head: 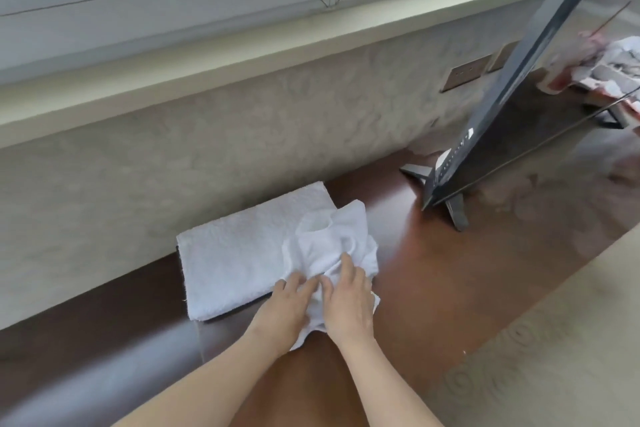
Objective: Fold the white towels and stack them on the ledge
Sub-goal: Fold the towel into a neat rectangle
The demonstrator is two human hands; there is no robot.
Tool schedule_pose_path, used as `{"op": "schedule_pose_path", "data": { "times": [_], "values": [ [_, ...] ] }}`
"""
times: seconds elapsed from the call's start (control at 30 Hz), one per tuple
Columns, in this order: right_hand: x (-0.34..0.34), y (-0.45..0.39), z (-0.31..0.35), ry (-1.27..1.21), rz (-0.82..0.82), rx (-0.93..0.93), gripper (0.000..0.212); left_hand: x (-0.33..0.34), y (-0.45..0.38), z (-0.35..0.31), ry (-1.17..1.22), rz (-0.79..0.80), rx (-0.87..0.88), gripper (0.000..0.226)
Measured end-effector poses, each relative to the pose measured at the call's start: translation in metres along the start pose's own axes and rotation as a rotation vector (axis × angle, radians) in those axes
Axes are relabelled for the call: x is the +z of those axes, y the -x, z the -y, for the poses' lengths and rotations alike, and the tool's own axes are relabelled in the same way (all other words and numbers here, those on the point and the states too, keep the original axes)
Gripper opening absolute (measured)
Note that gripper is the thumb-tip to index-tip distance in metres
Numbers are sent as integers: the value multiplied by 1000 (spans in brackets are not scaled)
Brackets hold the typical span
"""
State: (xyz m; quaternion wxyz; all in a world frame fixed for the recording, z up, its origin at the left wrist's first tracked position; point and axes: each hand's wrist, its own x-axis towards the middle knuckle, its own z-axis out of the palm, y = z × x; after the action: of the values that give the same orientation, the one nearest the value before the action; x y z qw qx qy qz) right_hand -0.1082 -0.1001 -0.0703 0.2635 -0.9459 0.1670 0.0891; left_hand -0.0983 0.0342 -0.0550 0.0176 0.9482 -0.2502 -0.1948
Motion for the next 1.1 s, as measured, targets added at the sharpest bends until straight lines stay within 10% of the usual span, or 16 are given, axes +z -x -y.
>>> {"op": "schedule_pose_path", "data": {
  "times": [0.2, 1.1],
  "values": [
    [5, 9, 26, 74, -83, 18, 23, 2, 31, 22, 242, -87, -17, 51],
    [205, 337, 363, 212, 18, -707, 47, 42, 539, 315, 111, -534, -550, 18]
  ]
}}
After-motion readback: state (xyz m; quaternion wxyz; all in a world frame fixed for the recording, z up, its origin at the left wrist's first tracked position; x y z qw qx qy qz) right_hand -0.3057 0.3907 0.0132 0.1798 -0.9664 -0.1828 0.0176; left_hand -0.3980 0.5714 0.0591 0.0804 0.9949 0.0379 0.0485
